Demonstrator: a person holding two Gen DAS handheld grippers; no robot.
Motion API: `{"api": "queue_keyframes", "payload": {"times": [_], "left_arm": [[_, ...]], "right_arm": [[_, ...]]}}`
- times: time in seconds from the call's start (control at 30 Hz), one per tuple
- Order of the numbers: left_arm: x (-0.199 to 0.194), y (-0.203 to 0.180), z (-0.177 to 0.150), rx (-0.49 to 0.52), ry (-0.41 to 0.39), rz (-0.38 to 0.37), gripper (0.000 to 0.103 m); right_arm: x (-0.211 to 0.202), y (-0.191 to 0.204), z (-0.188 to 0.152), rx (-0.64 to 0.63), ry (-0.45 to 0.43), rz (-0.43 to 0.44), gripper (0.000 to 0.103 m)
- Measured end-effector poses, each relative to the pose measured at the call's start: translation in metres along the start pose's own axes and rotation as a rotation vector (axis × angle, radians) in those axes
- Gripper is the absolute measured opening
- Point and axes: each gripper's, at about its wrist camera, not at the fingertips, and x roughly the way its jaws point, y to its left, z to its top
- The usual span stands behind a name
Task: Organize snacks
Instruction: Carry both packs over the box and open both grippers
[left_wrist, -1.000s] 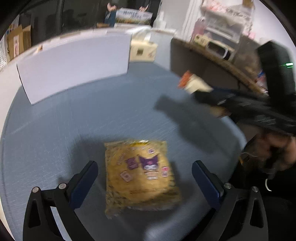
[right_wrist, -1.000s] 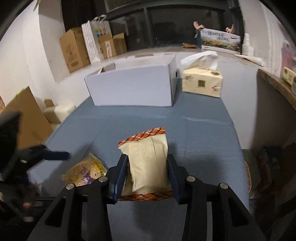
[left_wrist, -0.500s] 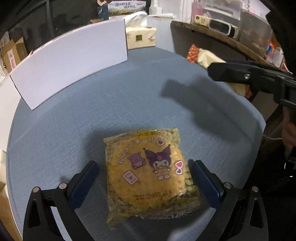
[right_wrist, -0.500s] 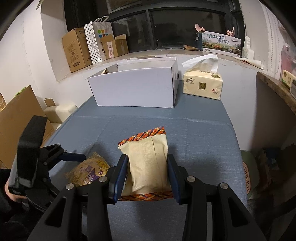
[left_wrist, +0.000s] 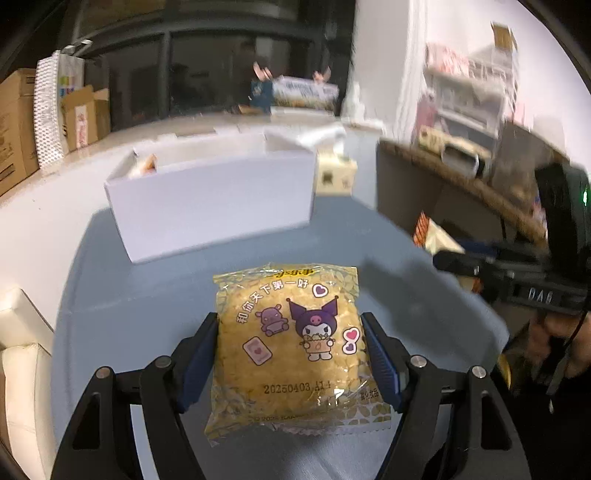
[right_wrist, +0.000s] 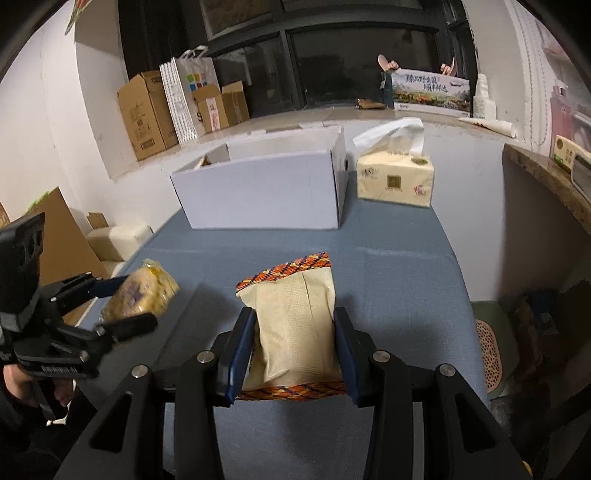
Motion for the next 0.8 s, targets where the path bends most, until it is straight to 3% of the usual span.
{"api": "queue_keyframes", "payload": {"times": [0.17,0.3,0.47,0.6,0.8], "left_arm": [[-0.011,0.022,0.034,-0.014,-0.084,0.008,0.078],[-0.013,0.042,0.081,-0.018,-0.163,0.026,0.078],[-0.002,0.072,0.149,-0.042,-0.232,0.048,0.078],[0.02,0.095,0.193,-0.055,-0.227,0.078,0.078],[0.068,0.121,0.23,-0.067,-0.157,0.124,0.079]], "right_arm": [[-0.003,0.005,0.032,-0.009,-0.061,0.037,0.046],[0.001,0.009,0.072,-0.01,-0.111,0.092,0.046],[0.026,0.006,0.135,0.017,-0.139,0.093,0.046],[0.051,0.001,0.179,0.024,-0.147,0.103,0.046],[0.102,-0.006,0.229,0.009,-0.119,0.048,0.046]]}}
